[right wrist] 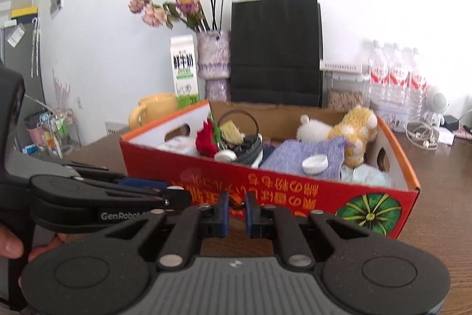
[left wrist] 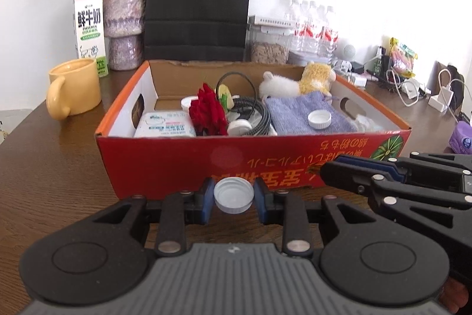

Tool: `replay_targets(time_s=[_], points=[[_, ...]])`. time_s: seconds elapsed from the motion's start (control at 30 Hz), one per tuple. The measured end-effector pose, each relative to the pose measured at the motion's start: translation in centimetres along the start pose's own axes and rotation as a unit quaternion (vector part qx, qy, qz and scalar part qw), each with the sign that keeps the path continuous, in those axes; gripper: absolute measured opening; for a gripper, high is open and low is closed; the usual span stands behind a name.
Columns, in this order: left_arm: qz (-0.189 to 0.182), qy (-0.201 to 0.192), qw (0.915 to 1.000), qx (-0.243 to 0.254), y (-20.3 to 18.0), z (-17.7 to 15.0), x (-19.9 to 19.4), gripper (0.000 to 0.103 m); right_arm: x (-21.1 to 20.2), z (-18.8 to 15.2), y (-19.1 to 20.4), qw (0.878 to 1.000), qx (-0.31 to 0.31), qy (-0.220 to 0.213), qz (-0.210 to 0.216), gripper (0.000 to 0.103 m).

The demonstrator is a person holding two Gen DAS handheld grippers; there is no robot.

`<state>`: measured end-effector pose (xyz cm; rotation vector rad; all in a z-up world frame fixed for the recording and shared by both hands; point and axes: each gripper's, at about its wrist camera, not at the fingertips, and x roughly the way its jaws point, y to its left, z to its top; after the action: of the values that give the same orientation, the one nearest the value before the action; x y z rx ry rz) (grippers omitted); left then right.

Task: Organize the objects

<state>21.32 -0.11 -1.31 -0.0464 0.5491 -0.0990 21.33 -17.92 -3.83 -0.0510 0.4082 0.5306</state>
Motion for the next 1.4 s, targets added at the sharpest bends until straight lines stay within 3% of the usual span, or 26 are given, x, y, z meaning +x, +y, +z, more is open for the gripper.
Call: replay_targets(time_s=[0.3,0.53,0.73,0.93,0.97,1.03,1.1,1.17,1.23,1.4], points=[[0.011,-0.047,0.9988,0.002,-0.4,0.7,-1.4,0.030,-1.0,0.9,-0.4,0.999,0.008,-0.042,-0.011,0.010],[0.007,-0.082,0.9966,0.003,-0.9,3.3,-2.1,0.030,-1.2,3.0,-0.7,0.997,0.004,-0.068,-0.024,0.010],[0.016,-0.099,0.9950,0.007,-1.6,5.9,-1.1,0.030,-0.6,5.0,-1.3,0.995,-0.007,-0.087,-0.047,0.010],[0.029,-0.100,0.9946,0.007,-1.3,7.7,0.8,0.030,1.3,6.4,-2.4,0.994,-0.021,-0.079,-0.072,0.010],[0.031,-0.097,0.9948,0.006,-1.2,7.8,1.2,0.032,1.8,6.6,-2.6,0.994,-0.024,-0.072,-0.075,0.011],[0.039,-0.092,0.9950,-0.001,-0.8,8.1,1.8,0.055,2.7,6.7,-3.0,0.994,-0.024,-0.057,-0.089,0.012],[0.055,-0.095,0.9940,-0.004,-0.4,8.2,2.1,0.100,3.5,6.7,-3.4,0.994,-0.022,-0.037,-0.096,0.031],[0.075,-0.109,0.9913,0.001,-0.2,8.1,2.1,0.103,4.0,6.5,-4.0,0.994,-0.012,-0.025,-0.105,0.084],[0.090,-0.107,0.9902,0.002,0.2,8.2,2.2,0.103,4.2,6.2,-4.1,0.993,-0.011,-0.022,-0.119,0.096],[0.092,-0.087,0.9918,-0.014,1.2,8.2,2.1,0.103,4.1,6.0,-4.6,0.992,0.002,-0.008,-0.124,0.103]])
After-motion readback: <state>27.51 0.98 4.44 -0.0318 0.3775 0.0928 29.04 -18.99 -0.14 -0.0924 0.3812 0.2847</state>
